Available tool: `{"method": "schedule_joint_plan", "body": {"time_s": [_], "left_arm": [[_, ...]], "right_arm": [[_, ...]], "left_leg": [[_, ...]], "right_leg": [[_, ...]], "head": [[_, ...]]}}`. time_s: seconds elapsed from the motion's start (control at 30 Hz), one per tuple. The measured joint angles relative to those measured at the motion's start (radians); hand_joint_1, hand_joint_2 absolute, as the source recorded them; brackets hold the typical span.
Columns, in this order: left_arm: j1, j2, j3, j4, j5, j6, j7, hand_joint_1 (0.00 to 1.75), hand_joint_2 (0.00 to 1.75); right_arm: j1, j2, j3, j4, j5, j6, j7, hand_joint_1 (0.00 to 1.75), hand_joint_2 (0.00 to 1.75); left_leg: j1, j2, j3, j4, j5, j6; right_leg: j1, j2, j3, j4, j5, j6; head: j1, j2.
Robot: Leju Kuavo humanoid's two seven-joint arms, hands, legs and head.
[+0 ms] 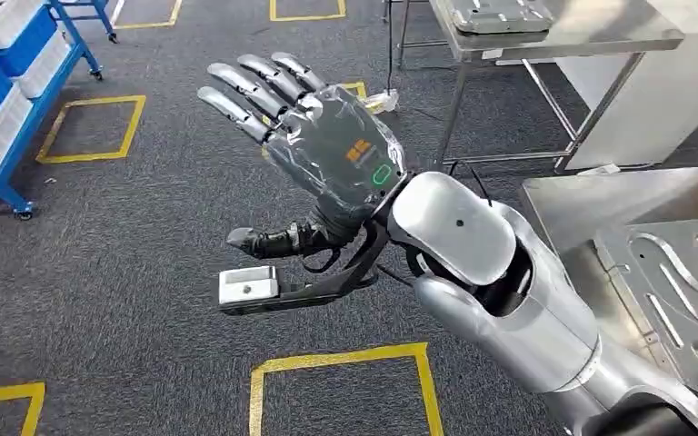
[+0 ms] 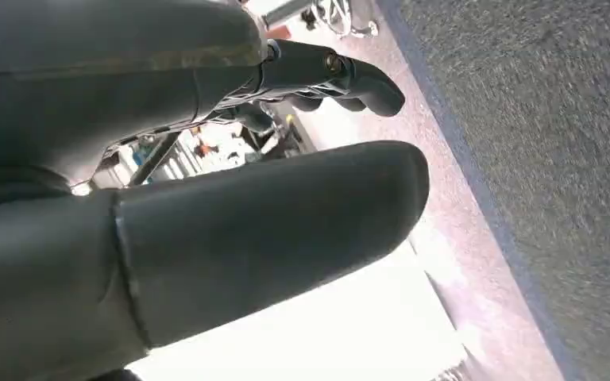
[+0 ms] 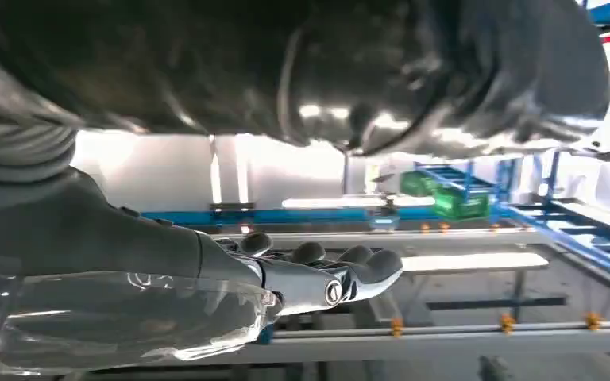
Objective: Take the parts from the cabinet and place them on the table.
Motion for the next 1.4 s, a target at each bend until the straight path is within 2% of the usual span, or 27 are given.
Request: {"method": "schedule_joint_plan", "body": {"time_s": [0.03,0.07,0.13,0.23,0.27,0.33,0.4,0.43,0.47,0.53,0.57,0.6,0.67,0.73,0.77,0.8,0.83,0.9,0.93,1.0,1.07,1.1,1.13,1.23,1.27,1.33,1.4], "left_arm": [[0.004,0.000,0.000,0.000,0.000,0.005,0.002,0.00,0.00],[0.008,-0.002,0.000,-0.001,-0.002,0.007,0.002,0.00,0.00],[0.008,-0.003,0.001,-0.002,0.000,0.010,0.002,0.00,0.00],[0.009,-0.004,0.001,-0.002,-0.001,0.010,0.002,0.00,0.00],[0.009,-0.006,0.001,-0.002,-0.001,0.010,0.002,0.00,0.00],[0.006,-0.006,0.001,-0.002,-0.001,0.012,0.003,0.00,0.00],[0.005,-0.012,0.001,-0.002,-0.001,0.019,0.002,0.00,0.00],[0.005,-0.016,0.001,-0.002,-0.001,0.025,0.000,0.00,0.00],[0.005,-0.022,0.002,-0.003,0.000,0.030,-0.003,0.00,0.00],[0.003,-0.031,0.002,-0.003,0.003,0.044,-0.016,0.00,0.00],[0.003,-0.037,0.003,-0.003,0.008,0.053,-0.026,0.00,0.00],[0.003,-0.045,0.005,-0.003,0.008,0.058,-0.032,0.00,0.00],[0.007,-0.043,0.014,-0.003,0.017,0.064,-0.043,0.00,0.00],[0.010,-0.045,0.020,-0.003,0.019,0.067,-0.056,0.00,0.00],[0.013,-0.044,0.021,-0.003,0.018,0.067,-0.074,0.00,0.00],[0.017,-0.040,0.021,-0.003,0.010,0.063,-0.100,0.00,0.00],[0.020,-0.033,0.021,-0.003,0.002,0.056,-0.127,0.00,0.00],[0.024,-0.005,0.021,-0.003,-0.011,0.008,-0.184,0.00,0.00],[0.025,0.013,0.023,-0.003,-0.013,-0.016,-0.202,0.00,0.00],[0.032,0.046,0.039,-0.003,-0.013,-0.038,-0.209,0.00,0.00],[0.034,0.065,0.066,-0.003,-0.010,-0.033,-0.195,0.00,0.00],[0.031,0.059,0.079,-0.011,-0.007,-0.022,-0.185,0.00,0.00],[0.027,0.070,0.087,-0.011,-0.002,-0.015,-0.177,0.00,0.00],[0.022,0.072,0.107,-0.011,0.000,-0.008,-0.148,0.00,0.00],[0.023,0.072,0.113,-0.011,0.000,-0.008,-0.143,0.00,0.00],[0.021,0.071,0.122,-0.011,0.001,-0.014,-0.135,0.00,0.00],[0.017,0.072,0.130,-0.011,0.010,-0.036,-0.136,0.00,0.00]], "right_arm": [[-0.002,0.000,0.002,0.000,0.000,0.000,0.000,0.00,0.00],[-0.003,0.000,0.003,0.000,0.000,0.000,0.000,0.00,0.00],[-0.008,0.000,0.006,0.000,0.000,0.000,0.000,0.00,0.00],[-0.007,0.000,0.010,0.001,-0.001,0.000,0.000,0.00,0.00],[-0.008,-0.001,0.010,0.001,-0.002,0.000,0.000,0.00,0.00],[-0.007,-0.003,0.010,0.000,-0.002,-0.001,0.000,0.00,0.00],[-0.002,-0.012,0.011,0.000,-0.003,-0.001,0.000,0.00,0.00],[0.000,-0.015,0.011,0.000,-0.003,-0.001,0.000,0.00,0.00],[0.001,-0.018,0.011,0.000,-0.006,-0.001,0.000,0.00,0.00],[0.001,-0.019,0.011,-0.001,-0.010,-0.001,0.000,0.00,0.00],[0.001,-0.021,0.011,-0.002,-0.011,-0.001,0.000,0.00,0.00],[0.003,-0.024,0.011,-0.002,-0.011,-0.002,0.000,0.00,0.00],[0.004,-0.031,0.011,-0.004,-0.012,-0.003,0.000,0.00,0.00],[0.008,-0.035,0.011,-0.008,-0.013,-0.005,0.001,0.00,0.00],[0.015,-0.040,0.010,-0.011,-0.014,-0.011,0.005,0.00,0.00],[0.023,-0.059,0.006,-0.014,-0.019,-0.022,0.008,0.00,0.00],[0.030,-0.087,0.002,-0.018,-0.032,-0.034,0.006,0.00,0.00],[0.060,-0.180,-0.020,-0.018,-0.082,-0.085,-0.042,0.00,0.00],[0.081,-0.228,-0.035,-0.009,-0.105,-0.117,-0.076,0.00,0.00],[0.102,-0.305,-0.055,0.030,-0.144,-0.176,-0.144,0.00,0.00],[0.108,-0.338,-0.065,0.078,-0.146,-0.207,-0.190,0.00,0.00],[0.114,-0.346,-0.068,0.098,-0.140,-0.210,-0.196,0.00,0.00],[0.120,-0.357,-0.070,0.121,-0.134,-0.211,-0.202,0.00,0.00],[0.130,-0.360,-0.071,0.172,-0.127,-0.214,-0.213,0.00,0.00],[0.131,-0.363,-0.071,0.185,-0.125,-0.214,-0.213,0.00,0.00],[0.131,-0.364,-0.077,0.209,-0.125,-0.214,-0.218,0.00,0.00],[0.132,-0.364,-0.077,0.230,-0.126,-0.210,-0.226,0.00,0.00]], "left_leg": [[0.007,0.019,0.050,-0.091,0.041,-0.011],[0.002,0.055,0.074,-0.140,0.027,-0.023],[-0.002,0.026,0.068,-0.139,0.031,0.022],[-0.010,0.004,0.065,-0.136,0.028,0.046],[-0.010,-0.003,0.066,-0.137,0.030,0.053],[-0.014,-0.016,0.066,-0.138,0.031,0.058],[-0.024,-0.038,0.063,-0.137,0.032,0.066],[-0.030,-0.051,0.064,-0.137,0.033,0.068],[-0.036,-0.066,0.065,-0.137,0.033,0.071],[-0.041,-0.094,0.073,-0.137,0.033,0.074],[-0.040,-0.105,0.076,-0.140,0.033,0.075],[-0.037,-0.113,0.072,-0.137,0.034,0.074],[-0.022,-0.139,0.063,-0.144,0.042,0.062],[-0.030,-0.171,0.070,-0.167,0.054,0.050],[-0.034,-0.139,0.072,-0.160,0.049,0.059],[-0.039,-0.072,0.059,-0.128,0.018,0.055],[-0.036,-0.042,0.032,-0.070,-0.017,0.048],[-0.024,-0.021,-0.038,0.066,-0.076,0.036],[-0.014,-0.017,-0.059,0.101,-0.080,0.025],[0.005,-0.002,-0.017,0.022,-0.024,-0.001],[0.025,0.033,0.082,-0.154,0.036,-0.029],[0.012,0.039,0.076,-0.135,0.024,-0.025],[0.012,0.029,0.078,-0.144,0.026,0.002],[0.004,0.008,0.073,-0.137,0.023,0.029],[0.006,0.002,0.076,-0.142,0.027,0.039],[0.004,-0.010,0.073,-0.143,0.028,0.047],[-0.001,-0.029,0.070,-0.142,0.030,0.053]], "right_leg": [[-0.006,-0.009,0.001,0.012,-0.010,0.009],[-0.002,-0.019,-0.002,0.025,-0.022,0.022],[0.004,-0.024,-0.011,0.039,-0.032,0.032],[-0.006,-0.039,-0.005,0.040,-0.038,0.042],[-0.011,0.006,-0.010,0.061,-0.060,0.043],[-0.005,0.059,-0.075,0.197,-0.137,0.035],[0.007,0.066,-0.160,0.352,-0.188,0.020],[0.016,0.069,-0.181,0.378,-0.181,0.009],[0.027,0.075,-0.177,0.351,-0.147,-0.008],[0.055,0.102,-0.108,0.189,-0.041,-0.044],[0.066,0.143,-0.068,0.096,0.006,-0.071],[0.055,0.188,-0.057,0.068,0.000,-0.077],[0.063,0.168,-0.055,0.051,0.005,-0.080],[0.054,0.140,-0.039,0.019,0.015,-0.085],[0.042,0.117,-0.014,-0.020,0.033,-0.064],[0.043,0.105,0.003,-0.043,0.038,-0.065],[0.043,0.086,0.010,-0.049,0.041,-0.059],[0.042,0.043,0.014,-0.049,0.033,-0.047],[0.041,0.018,0.013,-0.046,0.029,-0.040],[0.033,-0.016,0.006,-0.030,0.018,-0.024],[0.016,-0.030,-0.004,0.007,-0.003,0.001],[0.021,-0.031,-0.012,0.018,-0.012,0.013],[0.023,-0.034,-0.015,0.032,-0.019,0.021],[0.016,-0.049,-0.010,0.032,-0.021,0.032],[0.009,-0.029,-0.011,0.040,-0.033,0.042],[0.005,0.053,-0.061,0.149,-0.106,0.043],[0.005,0.070,-0.143,0.312,-0.171,0.041]], "head": [[0.000,0.000],[-0.002,0.000],[-0.001,0.000],[0.003,0.000],[0.004,0.000],[0.004,0.000],[0.004,0.000],[0.004,0.000],[0.004,0.000],[0.004,0.000],[0.004,0.000],[-0.002,0.000],[0.005,0.000],[0.006,0.000],[0.006,0.000],[0.003,0.000],[0.002,0.000],[0.002,0.000],[0.002,0.000],[0.003,0.000],[0.003,0.000],[-0.001,0.000],[0.000,0.000],[0.004,0.000],[0.007,0.000],[0.007,0.000],[0.007,0.000]]}}
